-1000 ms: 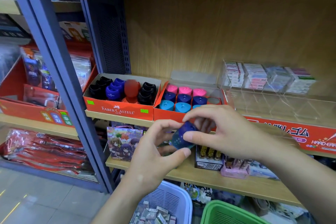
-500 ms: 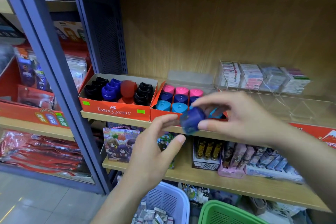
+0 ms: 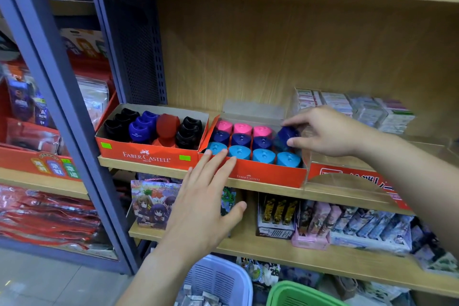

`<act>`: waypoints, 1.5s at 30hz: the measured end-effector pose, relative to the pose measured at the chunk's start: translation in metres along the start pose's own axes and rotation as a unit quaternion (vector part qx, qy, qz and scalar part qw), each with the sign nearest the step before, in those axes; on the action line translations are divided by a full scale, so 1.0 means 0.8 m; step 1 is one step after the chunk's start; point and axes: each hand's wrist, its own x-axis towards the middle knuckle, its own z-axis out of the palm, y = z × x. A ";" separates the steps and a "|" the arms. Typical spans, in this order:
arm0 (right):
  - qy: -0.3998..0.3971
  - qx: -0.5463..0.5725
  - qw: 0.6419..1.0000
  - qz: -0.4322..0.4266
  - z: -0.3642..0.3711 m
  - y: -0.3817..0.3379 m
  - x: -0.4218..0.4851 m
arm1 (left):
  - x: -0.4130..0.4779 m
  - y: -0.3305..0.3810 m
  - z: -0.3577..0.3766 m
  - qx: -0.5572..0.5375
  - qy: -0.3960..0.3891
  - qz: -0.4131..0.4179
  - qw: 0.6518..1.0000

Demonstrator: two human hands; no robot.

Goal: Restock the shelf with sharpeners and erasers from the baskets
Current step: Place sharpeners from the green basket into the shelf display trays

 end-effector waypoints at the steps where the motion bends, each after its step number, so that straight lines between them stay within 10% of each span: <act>1: -0.012 -0.031 0.999 -0.006 -0.001 -0.001 0.002 | 0.000 -0.002 0.001 -0.001 0.002 0.001 1.000; 24: -0.074 -0.032 0.996 0.028 0.019 -0.008 0.020 | -0.001 -0.012 0.000 -0.010 0.008 0.025 1.000; 34: 0.102 0.090 0.991 -0.002 0.009 -0.045 -0.072 | -0.047 0.008 0.004 -0.061 0.016 0.013 0.998; 39: 0.128 0.182 0.975 -0.028 0.058 -0.068 -0.173 | -0.079 0.031 0.056 -0.101 -0.070 -0.036 0.992; 45: -0.066 0.202 0.975 0.066 0.199 -0.032 -0.273 | -0.160 0.059 0.172 -0.099 -0.254 -0.133 0.953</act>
